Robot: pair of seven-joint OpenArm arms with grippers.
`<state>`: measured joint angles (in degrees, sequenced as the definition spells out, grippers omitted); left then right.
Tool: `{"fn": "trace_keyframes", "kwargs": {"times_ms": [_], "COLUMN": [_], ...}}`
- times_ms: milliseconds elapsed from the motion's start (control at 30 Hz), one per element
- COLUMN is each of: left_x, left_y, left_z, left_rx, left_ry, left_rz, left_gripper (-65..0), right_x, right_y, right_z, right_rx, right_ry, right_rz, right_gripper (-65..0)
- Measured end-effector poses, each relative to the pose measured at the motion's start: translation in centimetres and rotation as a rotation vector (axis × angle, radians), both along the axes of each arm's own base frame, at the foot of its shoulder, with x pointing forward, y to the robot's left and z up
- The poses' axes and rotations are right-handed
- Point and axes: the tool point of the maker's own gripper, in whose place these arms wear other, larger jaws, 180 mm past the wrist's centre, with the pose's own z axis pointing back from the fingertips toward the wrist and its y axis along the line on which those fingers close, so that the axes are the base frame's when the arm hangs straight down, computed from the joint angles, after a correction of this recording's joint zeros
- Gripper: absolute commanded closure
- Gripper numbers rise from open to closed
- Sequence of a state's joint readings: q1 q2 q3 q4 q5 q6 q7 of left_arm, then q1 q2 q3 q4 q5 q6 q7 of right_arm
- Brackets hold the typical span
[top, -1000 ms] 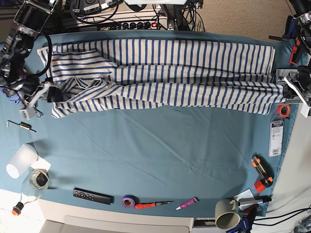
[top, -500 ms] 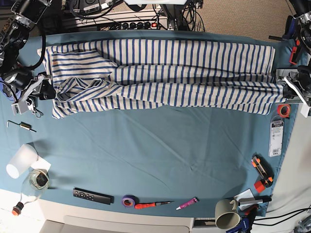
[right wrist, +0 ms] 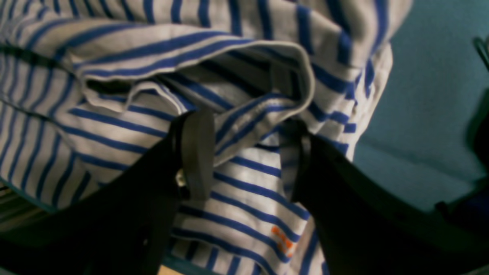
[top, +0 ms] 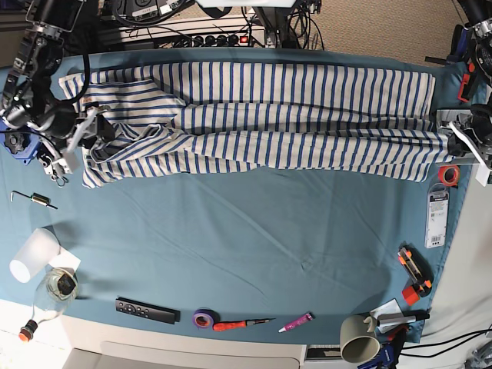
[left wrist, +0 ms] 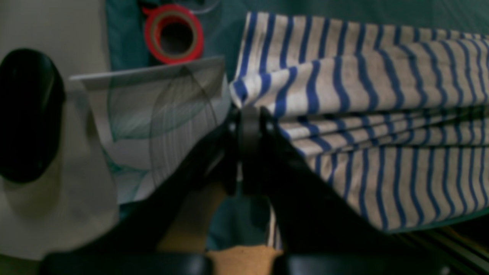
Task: Fold the T-shirt properly
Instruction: 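Hold the folded shirt with both grippers and adjust the sleeve with the right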
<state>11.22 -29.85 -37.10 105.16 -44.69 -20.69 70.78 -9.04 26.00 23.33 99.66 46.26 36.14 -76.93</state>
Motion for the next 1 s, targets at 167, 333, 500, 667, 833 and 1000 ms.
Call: {"fn": "trace_keyframes", "kwargs": {"times_ms": [167,333,500,667,833,1000], "left_x": [0.1,0.1,0.1,0.1,0.1,0.1], "left_y": [0.0,0.0,0.0,0.0,0.0,0.0], "left_z": [0.1,0.1,0.1,0.1,0.1,0.1], "left_rx": [0.000,-0.001,0.000,-0.001,0.000,-0.001], "left_ry": [-0.005,-0.007,-0.006,-0.006,-0.006,-0.006], "left_rz": [0.000,0.001,0.001,0.001,0.001,0.001], "left_gripper": [0.0,0.0,0.0,0.0,0.0,0.0], "right_x": [1.8,2.6,2.5,2.4,2.7,2.6], "right_y": [-0.1,-1.5,-1.5,-2.9,-4.0,-4.0], "right_z": [1.0,1.4,1.3,1.1,1.3,1.2], "right_rx": [-0.021,-0.071,-0.071,-0.142,-0.187,-0.188], "right_ry": [-0.039,-0.042,-0.039,-0.034,-0.050,-0.047], "right_rz": [-0.011,-0.073,-0.073,-0.108,-0.152,-0.151], "right_gripper": [-27.5,-27.5,-27.4,-21.4,-8.6,0.0]}}
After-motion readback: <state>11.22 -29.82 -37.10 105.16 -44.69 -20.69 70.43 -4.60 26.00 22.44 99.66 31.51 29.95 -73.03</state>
